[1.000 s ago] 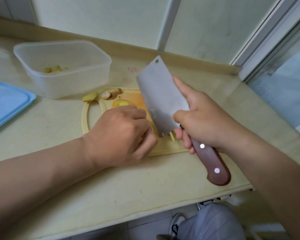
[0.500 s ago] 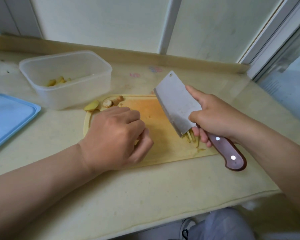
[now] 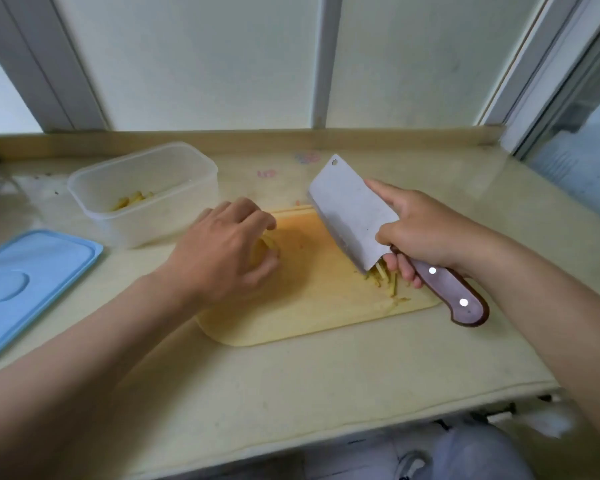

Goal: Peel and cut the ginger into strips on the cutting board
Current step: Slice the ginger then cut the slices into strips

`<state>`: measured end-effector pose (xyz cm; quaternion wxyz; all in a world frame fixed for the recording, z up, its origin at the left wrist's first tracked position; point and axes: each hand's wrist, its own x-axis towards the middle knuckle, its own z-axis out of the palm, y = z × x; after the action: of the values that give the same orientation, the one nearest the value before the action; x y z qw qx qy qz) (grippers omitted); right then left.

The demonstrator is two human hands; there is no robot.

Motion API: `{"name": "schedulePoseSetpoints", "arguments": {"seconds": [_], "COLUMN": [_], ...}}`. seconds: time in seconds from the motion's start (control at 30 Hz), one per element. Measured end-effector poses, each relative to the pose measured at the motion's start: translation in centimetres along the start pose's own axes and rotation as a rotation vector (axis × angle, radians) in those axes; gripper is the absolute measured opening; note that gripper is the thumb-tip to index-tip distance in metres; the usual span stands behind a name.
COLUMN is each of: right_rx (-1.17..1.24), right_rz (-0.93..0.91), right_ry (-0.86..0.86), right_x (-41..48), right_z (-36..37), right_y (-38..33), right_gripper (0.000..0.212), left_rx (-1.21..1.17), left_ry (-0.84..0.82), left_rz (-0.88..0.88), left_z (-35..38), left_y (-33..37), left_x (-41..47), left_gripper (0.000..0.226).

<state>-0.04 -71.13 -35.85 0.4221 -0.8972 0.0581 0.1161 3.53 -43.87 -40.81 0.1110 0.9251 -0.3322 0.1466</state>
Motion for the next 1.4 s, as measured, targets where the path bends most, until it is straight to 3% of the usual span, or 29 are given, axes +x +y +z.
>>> {"name": "schedulePoseSetpoints", "arguments": {"seconds": [0.1,0.37,0.87,1.17,1.4], "right_rx": [0.045,0.125,0.212,0.286,0.332], "right_rz": [-0.047,-0.139,-0.144,-0.144,-0.153], "right_ry": [0.005,-0.003,0.029,0.099,0.154], "right_x": [-0.2,-1.7,-2.6,-2.0,-2.8], "right_z": [-0.3,-0.4,-0.6,-0.5,-2.1], "right_y": [0.2,1.0,2.3,1.2,1.1], "right_gripper": [0.089,0.082,0.086,0.077,0.073], "left_rx": [0.001,0.181,0.069,-0.385,-0.346], "left_ry": [-0.184,-0.305,-0.183,0.075,-0.021], "left_rz": [-0.183,-0.231,-0.155,-0.104,0.001], "left_z": [-0.9,-1.2,-2.3,-0.2,0.8], "left_y": [0.1,1.8,2.3,6.5,5.5], "left_x": [0.0,1.7,0.8,0.1,-1.1], "left_gripper": [0.084,0.066,0.050,0.037,0.026]}}
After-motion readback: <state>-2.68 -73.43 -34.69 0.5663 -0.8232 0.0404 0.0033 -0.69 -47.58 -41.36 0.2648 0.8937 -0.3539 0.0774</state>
